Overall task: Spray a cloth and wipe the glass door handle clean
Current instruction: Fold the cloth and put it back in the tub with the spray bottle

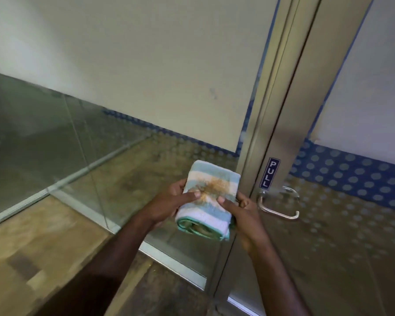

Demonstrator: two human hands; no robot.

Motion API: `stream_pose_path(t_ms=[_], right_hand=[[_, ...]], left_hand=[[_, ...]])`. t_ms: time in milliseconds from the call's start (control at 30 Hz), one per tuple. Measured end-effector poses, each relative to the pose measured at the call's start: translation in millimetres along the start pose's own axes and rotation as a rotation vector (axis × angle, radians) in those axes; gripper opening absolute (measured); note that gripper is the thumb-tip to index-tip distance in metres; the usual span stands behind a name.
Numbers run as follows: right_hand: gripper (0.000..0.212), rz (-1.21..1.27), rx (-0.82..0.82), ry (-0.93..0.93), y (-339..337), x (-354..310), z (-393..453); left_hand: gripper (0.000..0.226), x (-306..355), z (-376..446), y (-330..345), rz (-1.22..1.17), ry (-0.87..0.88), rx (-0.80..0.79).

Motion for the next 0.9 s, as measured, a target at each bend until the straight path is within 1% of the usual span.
stream_pose_path(t_ms=[67, 200, 267, 333, 467, 533, 633, 733, 767, 833, 867, 900], right_hand=[[0.043, 0.021, -0.100, 0.002, 26, 0, -1], [0.040, 0.021, -0.251, -0.032, 77, -5, -11], [0.036, 0.013, -0.295, -0.030, 104, -7, -19], [0.030, -0.008, -0.327, -0.035, 131, -10, -28], [0.024, -0.008, -0.402, -0.018, 195, -10, -58], [0.027, 0.032, -0.434, 0.006, 227, -7, -76], [0.038, 0.068, -0.508, 0.009, 273, -7, -102], [0.033, 0.068, -0.573, -0.012, 316, -6, -125], [0.034, 0.083, -0.641, -0.010, 332, -8, -134], [0.035, 0.115, -0.872, -0.039, 367, -12, -156], [0.034, 0.085, -0.952, -0.069, 382, -13, -166], [0.031, 0.022, -0.948, -0.106, 394, -14, -169]], left_hand=[[0.045, 11, -22, -15, -0.010, 0.046, 0.064], [0.044, 34, -70, -48, -0.027, 0.104, 0.172], [0.041, 45, -97, -65, 0.014, 0.137, 0.206], [0.043, 55, -126, -84, 0.041, 0.178, 0.234], [0.046, 72, -191, -116, 0.010, 0.262, 0.343], [0.043, 77, -224, -130, -0.001, 0.269, 0.384], [0.049, 85, -275, -156, -0.016, 0.284, 0.452], [0.046, 90, -326, -176, -0.014, 0.335, 0.525], [0.045, 91, -342, -182, -0.011, 0.345, 0.566], [0.045, 95, -374, -192, 0.041, 0.349, 0.636], [0.043, 98, -388, -196, 0.074, 0.347, 0.664], [0.038, 101, -402, -200, 0.090, 0.349, 0.693]])
Point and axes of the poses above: each hand's wrist, its own z-axis towards the middle knuckle, its own y-axis out of the palm, x = y × z, the point moved 6 cm from there along z, towards the middle knuckle, and after that the axes turned 9 degrees about -z, right-handed, at the moved point
